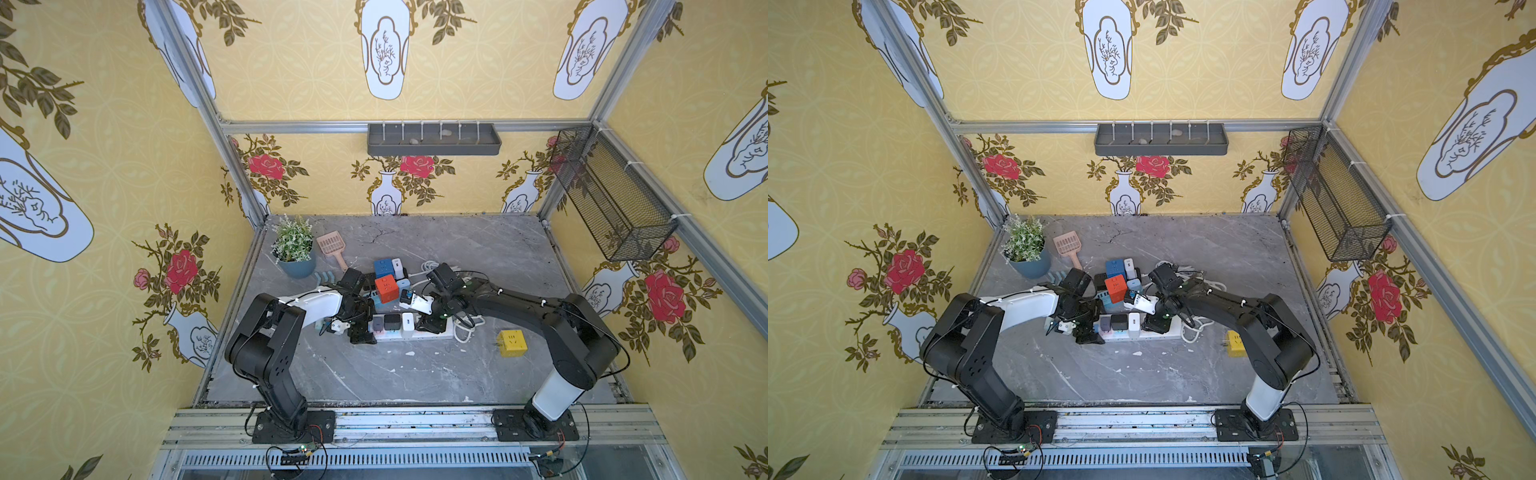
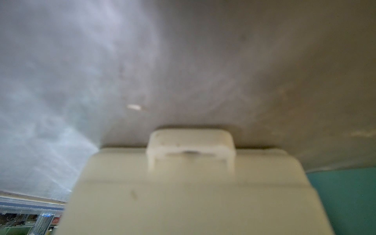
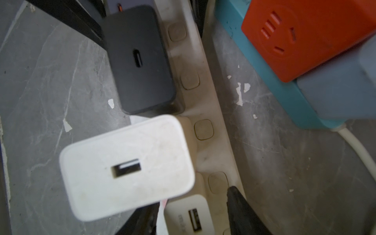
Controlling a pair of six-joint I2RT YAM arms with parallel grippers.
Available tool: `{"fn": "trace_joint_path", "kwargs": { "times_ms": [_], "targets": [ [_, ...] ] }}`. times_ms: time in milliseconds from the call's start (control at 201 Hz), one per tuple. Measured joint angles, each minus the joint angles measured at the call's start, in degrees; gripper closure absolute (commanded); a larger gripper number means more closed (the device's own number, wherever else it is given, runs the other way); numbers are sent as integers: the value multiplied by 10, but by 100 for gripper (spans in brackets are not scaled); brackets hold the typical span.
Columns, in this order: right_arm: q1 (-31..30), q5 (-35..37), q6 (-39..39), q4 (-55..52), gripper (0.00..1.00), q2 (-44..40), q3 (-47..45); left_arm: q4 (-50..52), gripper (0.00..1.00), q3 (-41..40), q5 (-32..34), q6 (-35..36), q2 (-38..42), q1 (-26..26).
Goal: Pull the plug off the socket
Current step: Remove the plug from the socket.
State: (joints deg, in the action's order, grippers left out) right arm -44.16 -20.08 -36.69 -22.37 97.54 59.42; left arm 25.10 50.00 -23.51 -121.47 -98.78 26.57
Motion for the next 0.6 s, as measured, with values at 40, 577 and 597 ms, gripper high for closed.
{"fn": "trace_joint_path", "kwargs": {
  "times_ms": [40, 577, 597],
  "targets": [
    [-2, 1, -7, -2, 49, 1, 1, 0, 75, 0, 0, 0, 0, 0],
    [-14, 28, -25, -5, 63, 7, 1, 2, 75, 2, 1, 0, -2, 0],
    [-15, 29, -26, -6, 63, 7, 2, 2, 75, 2, 1, 0, -2, 0]
  ]
}}
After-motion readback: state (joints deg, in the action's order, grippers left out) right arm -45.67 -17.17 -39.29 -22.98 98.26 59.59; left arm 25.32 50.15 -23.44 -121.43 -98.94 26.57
